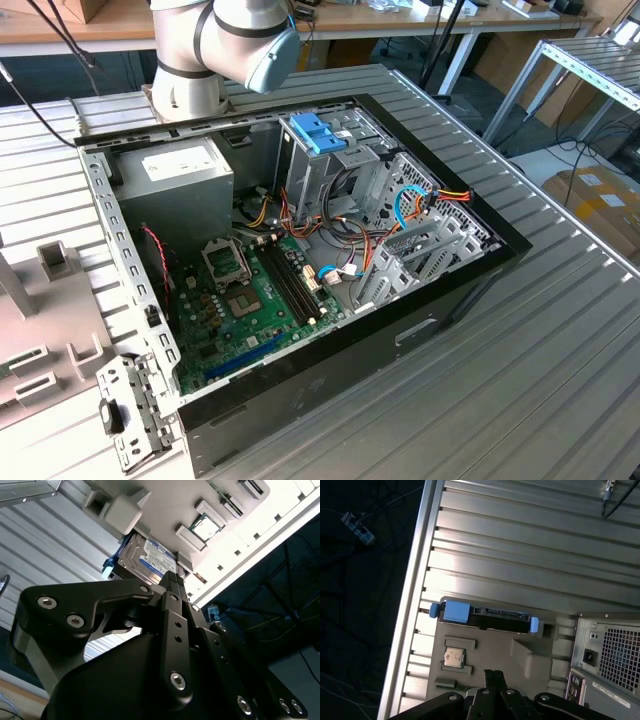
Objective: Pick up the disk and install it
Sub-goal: 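Pick up the disk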
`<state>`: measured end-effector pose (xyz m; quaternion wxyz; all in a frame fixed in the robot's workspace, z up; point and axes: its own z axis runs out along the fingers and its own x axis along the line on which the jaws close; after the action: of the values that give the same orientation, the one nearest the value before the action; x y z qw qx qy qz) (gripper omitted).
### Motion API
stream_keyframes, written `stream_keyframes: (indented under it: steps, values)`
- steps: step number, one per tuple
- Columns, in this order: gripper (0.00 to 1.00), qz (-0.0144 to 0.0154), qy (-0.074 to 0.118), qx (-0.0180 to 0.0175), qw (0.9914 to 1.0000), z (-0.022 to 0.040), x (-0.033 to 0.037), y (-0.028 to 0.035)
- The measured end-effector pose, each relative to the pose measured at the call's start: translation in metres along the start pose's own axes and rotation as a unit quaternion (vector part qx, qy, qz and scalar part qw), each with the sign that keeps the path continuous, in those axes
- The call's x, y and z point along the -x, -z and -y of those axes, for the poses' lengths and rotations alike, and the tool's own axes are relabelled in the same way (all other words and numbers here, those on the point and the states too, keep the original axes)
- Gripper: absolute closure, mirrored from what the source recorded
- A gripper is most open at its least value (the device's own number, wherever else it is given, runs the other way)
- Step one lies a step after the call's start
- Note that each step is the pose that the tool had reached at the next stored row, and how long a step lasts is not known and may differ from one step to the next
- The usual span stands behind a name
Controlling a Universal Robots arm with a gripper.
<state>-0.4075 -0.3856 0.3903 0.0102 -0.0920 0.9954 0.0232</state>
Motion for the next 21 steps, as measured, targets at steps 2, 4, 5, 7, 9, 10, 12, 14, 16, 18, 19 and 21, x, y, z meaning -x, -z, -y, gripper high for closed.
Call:
stream_keyframes:
  steps: [2, 4, 5, 7, 9, 10, 12, 14, 16, 18, 19, 21]
  values:
    - [0.89, -0.0004, 0.009, 0.0002, 0.99996, 0.0, 0.0, 0.0]
    - [0.89, -0.0007, 0.015, 0.0003, 0.99988, 0.0, 0.0, 0.0]
    - [0.89, -0.0009, 0.019, 0.0004, 0.99981, 0.0, 0.0, 0.0]
    - [0.89, -0.0011, 0.025, 0.0006, 0.9997, 0.0, 0.0, 0.0]
    - [0.89, -0.0013, 0.029, 0.0007, 0.99957, 0.0, 0.0, 0.0]
    - [0.89, -0.0014, 0.032, 0.0007, 0.99948, 0.0, 0.0, 0.0]
    - [0.89, -0.0017, 0.037, 0.0009, 0.99931, 0.0, 0.0, 0.0]
    - [0.89, -0.0019, 0.044, 0.001, 0.99905, 0.0, 0.0, 0.0]
    - [0.89, -0.0022, 0.048, 0.0011, 0.99884, 0.0, 0.0, 0.0]
    - [0.89, -0.0024, 0.054, 0.0013, 0.99853, 0.0, 0.0, 0.0]
    - [0.89, -0.0026, 0.057, 0.0014, 0.99836, 0.0, 0.0, 0.0]
    - [0.89, -0.0028, 0.062, 0.0014, 0.99807, 0.0, 0.0, 0.0]
